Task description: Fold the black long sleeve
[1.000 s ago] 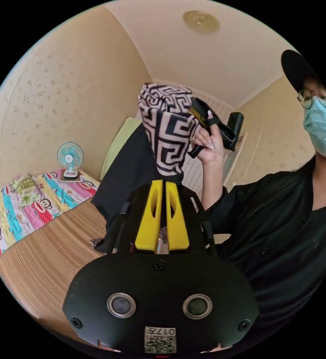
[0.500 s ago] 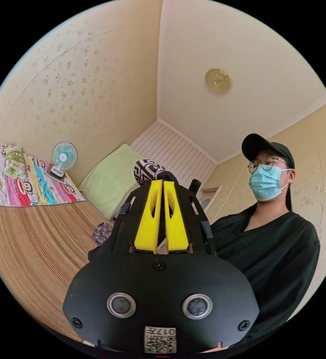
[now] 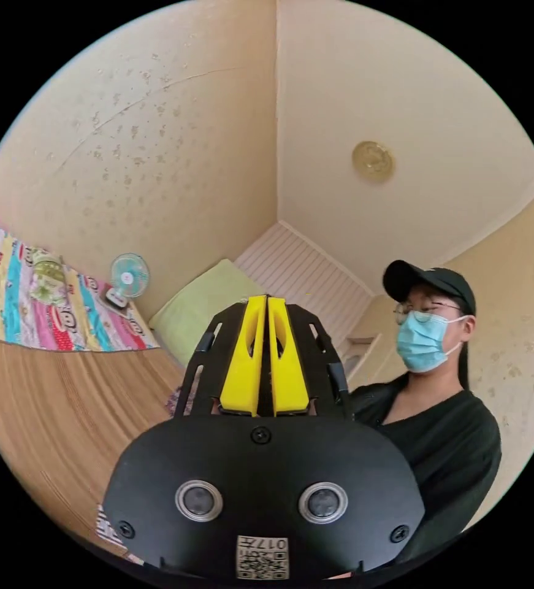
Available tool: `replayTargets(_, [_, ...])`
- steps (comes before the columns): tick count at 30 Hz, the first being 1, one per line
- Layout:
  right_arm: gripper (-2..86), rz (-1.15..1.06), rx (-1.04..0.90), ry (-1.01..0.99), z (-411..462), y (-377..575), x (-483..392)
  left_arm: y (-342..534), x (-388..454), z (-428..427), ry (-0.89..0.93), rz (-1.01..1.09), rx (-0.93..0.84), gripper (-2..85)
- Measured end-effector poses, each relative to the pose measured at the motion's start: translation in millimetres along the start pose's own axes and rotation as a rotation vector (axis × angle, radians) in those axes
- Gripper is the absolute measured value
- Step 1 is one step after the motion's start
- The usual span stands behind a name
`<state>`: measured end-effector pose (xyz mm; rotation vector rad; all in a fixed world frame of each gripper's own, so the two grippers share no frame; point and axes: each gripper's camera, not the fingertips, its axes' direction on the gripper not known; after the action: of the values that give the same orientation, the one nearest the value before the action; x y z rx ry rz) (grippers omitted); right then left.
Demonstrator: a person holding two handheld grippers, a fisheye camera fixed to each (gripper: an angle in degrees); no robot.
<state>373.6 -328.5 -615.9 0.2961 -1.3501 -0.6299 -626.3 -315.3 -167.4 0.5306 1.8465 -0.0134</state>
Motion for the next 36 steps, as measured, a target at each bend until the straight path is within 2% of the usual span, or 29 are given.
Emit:
replayTargets(2, [2.6,0.092,-0.127,-0.047,69.0,-19.3,66.7,-34.9,-60.5,18.1,-0.152,-0.065,-0.080,-0.9])
replayTargets(4, [3.1,0.147,-0.257,-0.010,153.7,-26.6,125.9,-56.6,-136.4,36.7,-0.294,-0.148,-0.169,-0.8])
replayTargets(6, [4.1,0.310,-0.383,0.086,256.5,-7.0,189.1,-54.6,-229.6,39.5,-0.568,-0.260,-0.207,-0.2])
replayTargets(7, [4.4,0.336,-0.423,0.063,277.2,1.8,199.4,-50.0,-249.9,36.7,-0.630,-0.298,-0.225,0.1])
replayTargets(9, [6.3,0.447,-0.521,-0.036,334.6,50.7,221.3,-15.8,-305.1,17.7,-0.738,-0.448,-0.244,2.9])
replayTargets(11, [7.6,0.521,-0.555,-0.111,361.5,102.8,223.5,26.7,-326.5,9.6,-0.721,-0.488,-0.263,4.4])
replayTargets(13, [8.4,0.604,-0.648,-0.178,386.5,168.9,221.7,80.8,-346.0,8.4,-0.765,-0.556,-0.367,6.4])
replayTargets(15, [9.2,0.719,-0.809,-0.149,404.8,260.3,217.2,160.3,-367.6,4.4,-0.870,-0.664,-0.503,8.5])
replayTargets(18, [9.7,0.826,-0.932,-0.105,401.8,348.2,213.8,238.2,-385.4,-11.3,-1.019,-0.791,-0.595,9.3])
replayTargets(20, [9.8,0.851,-1.008,-0.109,402.0,386.1,209.7,267.1,-390.0,-17.7,-1.039,-0.822,-0.621,9.5])
replayTargets(23, [9.2,0.821,-1.176,-0.088,407.9,431.7,204.6,306.6,-394.4,-16.1,-1.030,-0.878,-0.722,7.6])
replayTargets(27, [5.3,0.742,-1.275,-0.102,394.5,448.4,240.7,304.0,-381.4,-44.1,-0.947,-0.903,-0.705,4.3])
replayTargets(28, [4.4,0.721,-1.301,-0.083,390.2,449.7,250.5,299.7,-378.5,-51.1,-0.926,-0.895,-0.700,4.1])
replayTargets(29, [3.3,0.672,-1.321,0.033,373.3,450.5,275.3,287.9,-370.1,-69.0,-0.908,-0.868,-0.688,3.7])
replayTargets(31, [2.8,0.659,-1.300,0.224,332.6,451.1,328.5,266.0,-353.8,-106.6,-0.976,-0.844,-0.662,3.4])
replayTargets(33, [2.9,0.883,-1.187,0.395,255.0,456.2,415.1,235.9,-321.6,-174.6,-1.150,-0.861,-0.500,3.6])
replayTargets(36, [4.9,1.123,-0.971,0.459,165.2,455.1,480.2,217.5,-271.7,-246.4,-1.335,-0.879,-0.248,3.8])
